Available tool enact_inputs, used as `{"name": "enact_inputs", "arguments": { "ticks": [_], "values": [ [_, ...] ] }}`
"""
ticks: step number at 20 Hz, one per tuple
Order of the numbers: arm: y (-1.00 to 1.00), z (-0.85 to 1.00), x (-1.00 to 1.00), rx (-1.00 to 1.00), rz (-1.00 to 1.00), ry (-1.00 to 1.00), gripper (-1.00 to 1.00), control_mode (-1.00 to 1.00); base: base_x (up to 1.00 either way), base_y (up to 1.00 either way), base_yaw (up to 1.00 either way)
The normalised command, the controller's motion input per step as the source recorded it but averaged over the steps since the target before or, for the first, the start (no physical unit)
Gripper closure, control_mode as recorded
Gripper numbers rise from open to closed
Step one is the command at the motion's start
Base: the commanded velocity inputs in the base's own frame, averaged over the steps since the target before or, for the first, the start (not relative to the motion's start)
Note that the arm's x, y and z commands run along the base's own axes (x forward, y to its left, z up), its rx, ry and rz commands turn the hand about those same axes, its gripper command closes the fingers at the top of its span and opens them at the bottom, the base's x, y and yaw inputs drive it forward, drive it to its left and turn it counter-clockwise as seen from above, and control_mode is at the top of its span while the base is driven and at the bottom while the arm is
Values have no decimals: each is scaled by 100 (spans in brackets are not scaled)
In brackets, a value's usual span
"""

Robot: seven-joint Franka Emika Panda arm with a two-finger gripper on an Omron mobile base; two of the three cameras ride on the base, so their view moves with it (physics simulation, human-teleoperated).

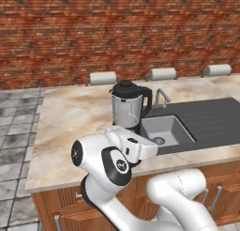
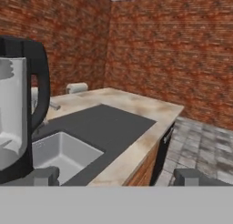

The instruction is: Open the blender lid, put the tangerine in the blender, close the lid, and start the blender.

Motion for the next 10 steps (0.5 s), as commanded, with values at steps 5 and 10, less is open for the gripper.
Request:
{"name": "enact_inputs", "arguments": {
  "ticks": [5, 10],
  "values": [
    [0, -54, 0, -4, -4, -10, -100, -100, 0, 0, 0],
    [-3, -65, 1, -5, 0, -5, -100, -100, 0, 0, 0]
  ]
}}
